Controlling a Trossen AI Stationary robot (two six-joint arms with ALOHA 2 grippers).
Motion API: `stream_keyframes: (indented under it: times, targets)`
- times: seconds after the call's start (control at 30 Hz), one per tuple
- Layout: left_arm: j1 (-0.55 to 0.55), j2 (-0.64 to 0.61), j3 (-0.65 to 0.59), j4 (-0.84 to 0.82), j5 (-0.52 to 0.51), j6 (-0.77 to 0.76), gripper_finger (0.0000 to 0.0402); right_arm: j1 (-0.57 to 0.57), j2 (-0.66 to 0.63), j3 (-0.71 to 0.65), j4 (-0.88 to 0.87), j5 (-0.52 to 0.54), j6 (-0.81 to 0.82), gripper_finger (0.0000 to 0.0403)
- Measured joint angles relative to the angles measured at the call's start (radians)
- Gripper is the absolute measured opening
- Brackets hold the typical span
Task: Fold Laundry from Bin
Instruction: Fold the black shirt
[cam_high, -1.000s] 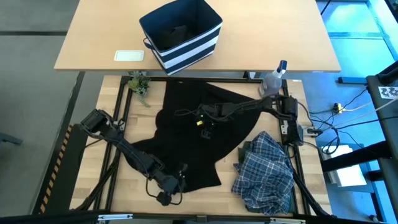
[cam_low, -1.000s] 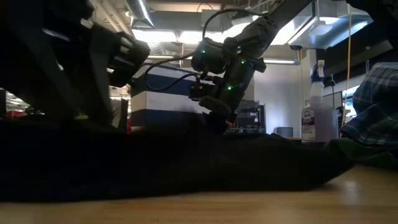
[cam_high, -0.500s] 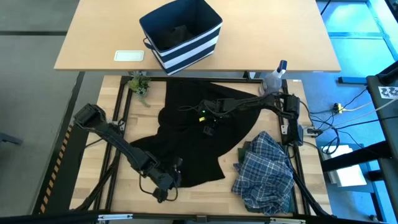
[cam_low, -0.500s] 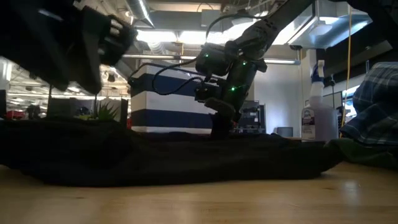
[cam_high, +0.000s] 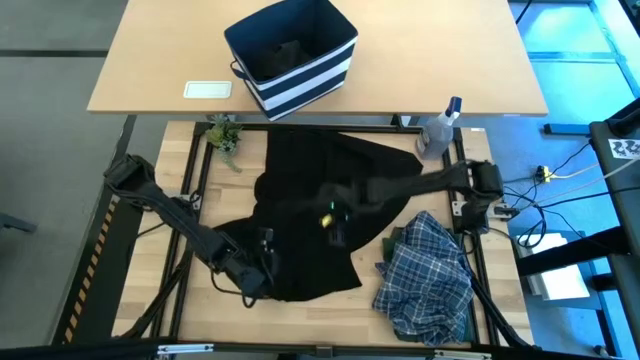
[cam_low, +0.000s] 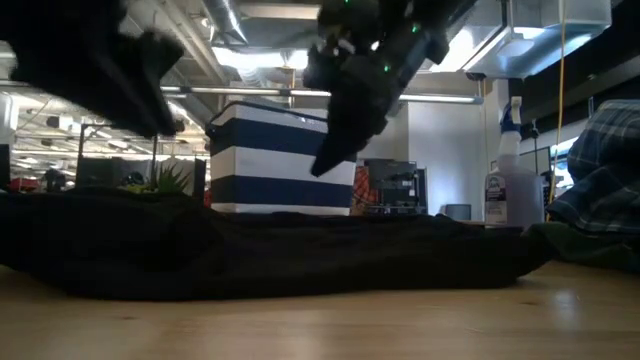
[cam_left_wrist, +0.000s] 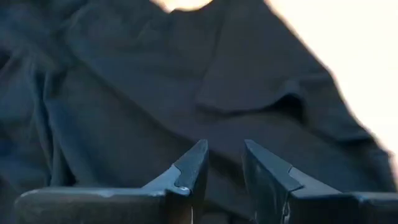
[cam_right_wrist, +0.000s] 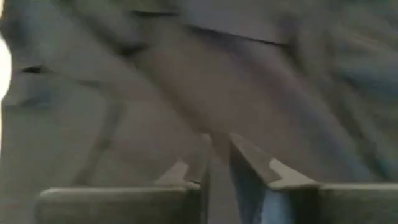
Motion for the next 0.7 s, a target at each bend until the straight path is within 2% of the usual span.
stream_keyframes:
  times: [0.17, 0.27, 0.47, 0.7]
  targets:
    - [0.020, -0.003, -0.144, 0.182, -0.010, -0.074, 0.0094, 0.133, 0.045, 0.000, 0.128, 0.089, -0.003, 0.0107]
    - [0.038, -0.003, -0.189, 0.268, 0.008, -0.099, 0.0094, 0.177, 0.080, 0.000, 0.204, 0.127, 0.013, 0.0127]
    - [0.065, -0.003, -0.205, 0.293, 0.010, -0.103, 0.0094, 0.186, 0.140, 0.000, 0.277, 0.057, 0.102, 0.0133]
    - [0.092, -0.003, -0.205, 0.289, 0.011, -0.103, 0.0094, 0.193, 0.195, 0.000, 0.302, -0.027, 0.119, 0.0134]
